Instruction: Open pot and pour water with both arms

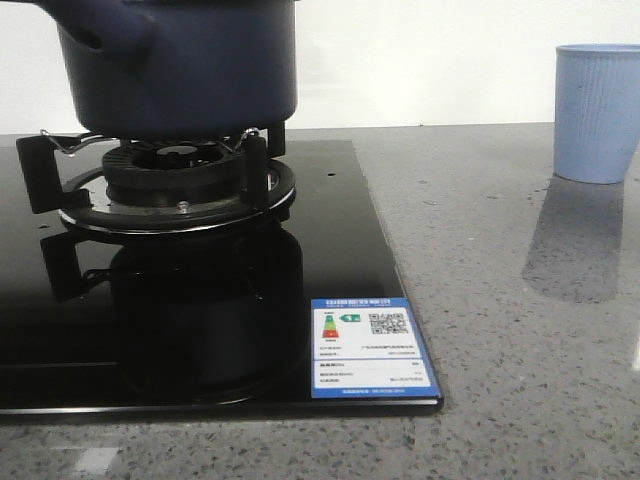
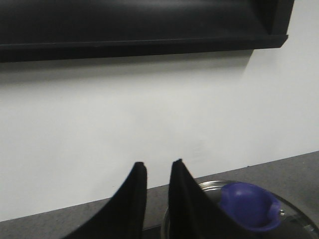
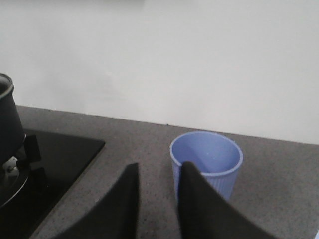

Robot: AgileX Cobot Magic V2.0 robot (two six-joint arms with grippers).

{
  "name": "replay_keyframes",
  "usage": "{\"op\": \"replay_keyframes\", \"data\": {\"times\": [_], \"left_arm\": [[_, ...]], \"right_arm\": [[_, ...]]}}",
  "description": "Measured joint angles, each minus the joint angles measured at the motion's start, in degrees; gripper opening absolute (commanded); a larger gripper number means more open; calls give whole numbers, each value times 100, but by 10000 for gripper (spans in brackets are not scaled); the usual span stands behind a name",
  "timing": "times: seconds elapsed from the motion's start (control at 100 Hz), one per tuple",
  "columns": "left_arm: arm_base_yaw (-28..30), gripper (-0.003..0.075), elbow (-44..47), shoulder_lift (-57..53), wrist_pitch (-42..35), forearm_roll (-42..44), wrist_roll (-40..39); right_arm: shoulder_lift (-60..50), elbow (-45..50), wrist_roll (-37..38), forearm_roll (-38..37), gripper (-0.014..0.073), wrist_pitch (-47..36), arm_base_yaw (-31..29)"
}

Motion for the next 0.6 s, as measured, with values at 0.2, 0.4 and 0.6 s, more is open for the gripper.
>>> {"op": "replay_keyframes", "data": {"times": [0.2,0.4,0.6], "left_arm": [[213,-19,534,-561,-87,153,0],[213,-19,2044,-1490,-697,108,0],[213,-19,3797,-2584,-1465,-387,0]], "right_arm": [[-3,-192,0,167,-66,-31,9],[-322,34,60,195,-66,-19,9],[-1059,1017,80,208,-66,483,9]]}}
